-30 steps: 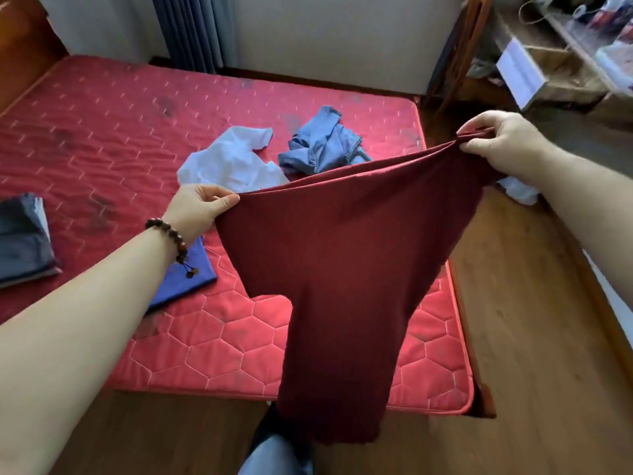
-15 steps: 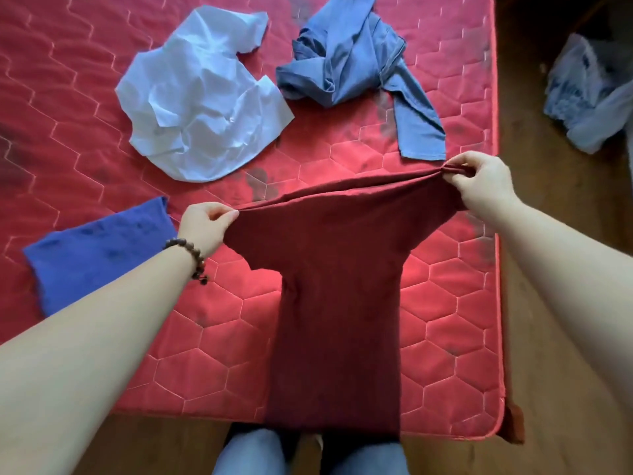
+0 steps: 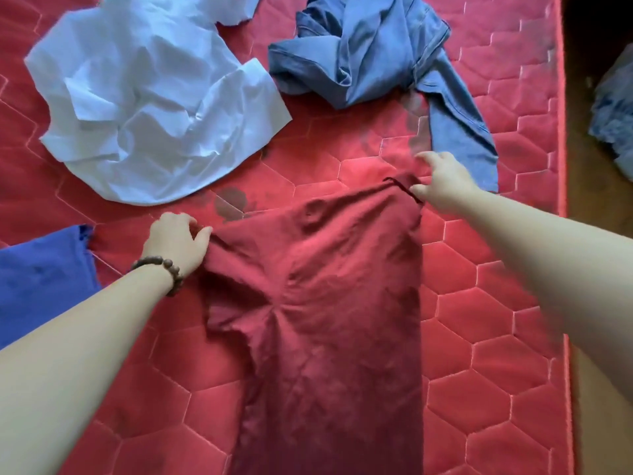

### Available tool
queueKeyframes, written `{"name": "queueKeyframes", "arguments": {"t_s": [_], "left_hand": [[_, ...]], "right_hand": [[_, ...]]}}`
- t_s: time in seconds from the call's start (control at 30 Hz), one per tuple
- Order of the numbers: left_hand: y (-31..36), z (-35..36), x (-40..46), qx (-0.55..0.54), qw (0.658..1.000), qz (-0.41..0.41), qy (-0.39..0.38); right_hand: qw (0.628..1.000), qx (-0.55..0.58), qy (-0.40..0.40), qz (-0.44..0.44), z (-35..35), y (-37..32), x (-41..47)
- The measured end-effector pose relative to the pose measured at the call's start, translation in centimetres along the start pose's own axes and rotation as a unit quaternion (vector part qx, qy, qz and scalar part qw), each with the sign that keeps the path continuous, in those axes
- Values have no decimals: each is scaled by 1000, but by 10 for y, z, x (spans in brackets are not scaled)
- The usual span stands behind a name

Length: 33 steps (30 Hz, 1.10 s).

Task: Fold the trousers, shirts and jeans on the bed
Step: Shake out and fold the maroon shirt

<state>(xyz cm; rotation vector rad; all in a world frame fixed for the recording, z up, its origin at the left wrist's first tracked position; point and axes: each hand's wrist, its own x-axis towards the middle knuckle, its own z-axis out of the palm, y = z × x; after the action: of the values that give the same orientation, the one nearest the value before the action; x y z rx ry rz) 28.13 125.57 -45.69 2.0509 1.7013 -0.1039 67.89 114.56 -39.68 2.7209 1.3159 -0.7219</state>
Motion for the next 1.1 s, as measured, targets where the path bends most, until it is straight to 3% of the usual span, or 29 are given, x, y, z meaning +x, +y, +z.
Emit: {"name": "queueKeyframes", "arguments": {"t_s": [0.1,0.23,0.4,0.5,0.6,0.73,0.83,0.9,1.1], "left_hand": [[11,21,12,71,995,59,45],[37,39,20,39,979,192,63],[50,52,30,123,961,246,37],[42,55,29,120,946,299,42],[38,48,31,72,949,301,64],[44,39,50,71,959,260,87],[46,44,53,115,967,210,91],[44,48,42,96,963,222,118],[22,49,27,69,947,287,123]], "right_hand": [[993,-56,12,-104,38,-1,11],[967,-100,30,-234,67,-18,23],[932,-224,7,-286,77,-46,43],[914,-253,-61,-311,73,-53,51],[928,-191,-62,-316,60,-51,54],[913,-202,65,-349,54,-53,63],[923,-250,86,-280,70,-57,62],[933,-235,101,-254,79,-54,56],[916,-148,58,-368,89,-69,42]]}}
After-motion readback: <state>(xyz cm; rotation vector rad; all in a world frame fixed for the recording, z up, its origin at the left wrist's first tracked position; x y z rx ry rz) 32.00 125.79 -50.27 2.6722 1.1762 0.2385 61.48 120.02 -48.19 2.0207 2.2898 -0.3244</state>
